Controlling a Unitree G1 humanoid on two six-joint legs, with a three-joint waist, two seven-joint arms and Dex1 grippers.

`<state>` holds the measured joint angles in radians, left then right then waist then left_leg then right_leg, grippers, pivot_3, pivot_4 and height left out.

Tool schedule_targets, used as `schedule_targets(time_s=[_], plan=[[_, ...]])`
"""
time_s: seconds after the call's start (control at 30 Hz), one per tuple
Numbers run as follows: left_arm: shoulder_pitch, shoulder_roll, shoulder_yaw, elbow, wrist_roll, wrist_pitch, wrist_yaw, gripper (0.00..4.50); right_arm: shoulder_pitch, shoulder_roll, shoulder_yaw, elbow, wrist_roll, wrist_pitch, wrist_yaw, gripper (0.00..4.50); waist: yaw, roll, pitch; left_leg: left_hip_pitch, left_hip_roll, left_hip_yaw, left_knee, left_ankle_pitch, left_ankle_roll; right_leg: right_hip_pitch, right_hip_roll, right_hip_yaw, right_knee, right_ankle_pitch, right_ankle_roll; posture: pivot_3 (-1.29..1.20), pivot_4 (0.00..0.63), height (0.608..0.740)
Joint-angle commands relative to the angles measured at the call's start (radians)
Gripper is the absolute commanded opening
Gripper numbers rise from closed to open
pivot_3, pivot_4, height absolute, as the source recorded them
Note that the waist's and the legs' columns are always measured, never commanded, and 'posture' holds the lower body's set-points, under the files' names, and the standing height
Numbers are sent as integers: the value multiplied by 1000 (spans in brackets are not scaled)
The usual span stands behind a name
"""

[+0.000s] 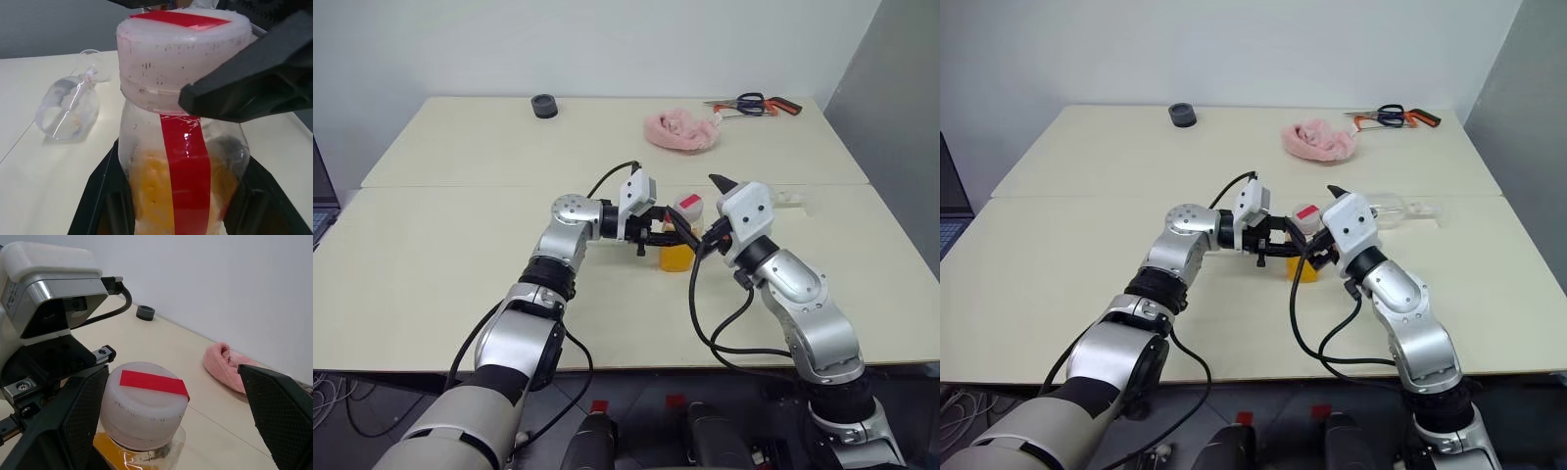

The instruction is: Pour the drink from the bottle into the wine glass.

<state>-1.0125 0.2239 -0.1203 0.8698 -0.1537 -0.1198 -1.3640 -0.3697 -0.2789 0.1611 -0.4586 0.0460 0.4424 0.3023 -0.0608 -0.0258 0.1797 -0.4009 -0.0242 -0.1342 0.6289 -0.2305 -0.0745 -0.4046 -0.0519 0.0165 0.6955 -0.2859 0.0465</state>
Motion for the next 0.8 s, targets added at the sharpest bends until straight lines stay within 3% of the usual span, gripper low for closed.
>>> schedule_targets(time_s=[0.03, 0.53, 0.67, 0.8], plan=[[-7, 22, 16, -32, -10, -16, -11, 1734, 16, -19, -98, -53, -53, -14, -73, 4500, 0, 0, 0, 0, 0, 0, 0, 0, 0, 0, 0, 0, 0, 0, 0, 0, 150, 740], [0, 29, 15, -36, -7, -14, -5, 1734, 86, -48, -173, -138, -27, 15, -79, 4500, 0, 0, 0, 0, 0, 0, 0, 0, 0, 0, 0, 0, 0, 0, 0, 0, 150, 740], [-2, 29, 14, -31, -5, -16, -2, 1734, 102, -67, -99, -198, 49, 49, 18, 4500, -1, 0, 0, 0, 0, 0, 0, 0, 0, 0, 0, 0, 0, 0, 0, 0, 150, 740], [-5, 27, 12, -27, -5, -19, 1, 1733, 62, -47, -29, -184, 37, 81, 13, 4500, -4, 0, 0, 0, 1, 0, 0, 0, 0, 0, 1, 0, 0, 0, 0, 0, 150, 740]])
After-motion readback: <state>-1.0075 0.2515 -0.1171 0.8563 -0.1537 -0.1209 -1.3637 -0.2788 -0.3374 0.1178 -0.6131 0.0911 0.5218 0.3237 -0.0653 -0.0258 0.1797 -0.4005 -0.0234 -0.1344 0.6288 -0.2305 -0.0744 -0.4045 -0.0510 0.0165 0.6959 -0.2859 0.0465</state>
